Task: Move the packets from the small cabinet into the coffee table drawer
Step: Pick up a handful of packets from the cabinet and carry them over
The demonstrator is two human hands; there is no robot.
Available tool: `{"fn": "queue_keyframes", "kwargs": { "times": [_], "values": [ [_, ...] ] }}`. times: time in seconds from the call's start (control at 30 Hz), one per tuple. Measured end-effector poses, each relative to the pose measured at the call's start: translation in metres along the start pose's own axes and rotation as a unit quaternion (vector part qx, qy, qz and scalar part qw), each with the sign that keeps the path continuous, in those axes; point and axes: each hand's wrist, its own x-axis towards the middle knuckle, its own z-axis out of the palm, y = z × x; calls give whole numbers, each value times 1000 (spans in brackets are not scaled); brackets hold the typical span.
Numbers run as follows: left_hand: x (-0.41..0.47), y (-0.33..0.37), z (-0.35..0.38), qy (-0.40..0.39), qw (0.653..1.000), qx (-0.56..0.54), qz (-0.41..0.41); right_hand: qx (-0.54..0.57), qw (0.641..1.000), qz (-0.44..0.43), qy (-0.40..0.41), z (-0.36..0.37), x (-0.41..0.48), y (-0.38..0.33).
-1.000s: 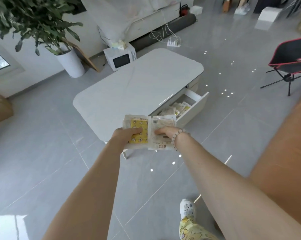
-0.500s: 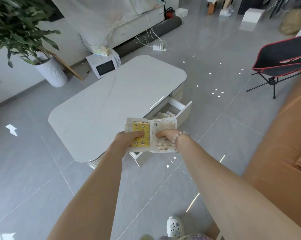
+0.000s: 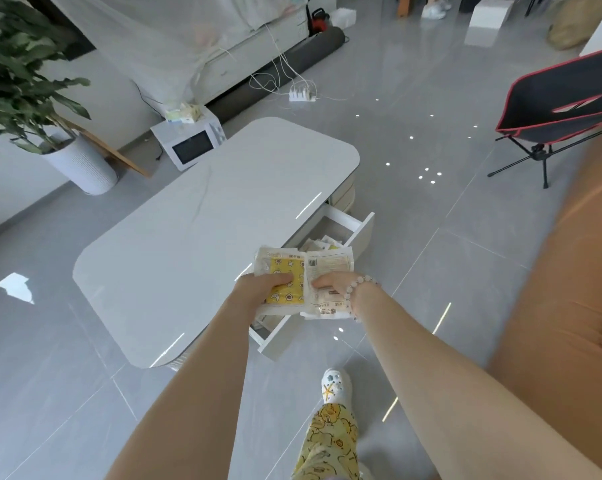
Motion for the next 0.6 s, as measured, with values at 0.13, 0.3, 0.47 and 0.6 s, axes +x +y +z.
{"fn": "queue_keyframes", "kwargs": {
  "times": [0.13,0.3,0.47,0.6],
  "values": [
    [33,27,13,-16,1000,-2,-9,-46,999,12,9,-25,28,-23],
    [83,71,22,-19,1000,10,-10,-70,997,16,10,-60,63,-61],
    [128,108,29,-14,1000,-4,-20,-85,996,21,-5,-84,97,-106],
    [158,131,35,-5,999,-25,-44,-125,991,33,-14,-97,126,-137]
  ]
}}
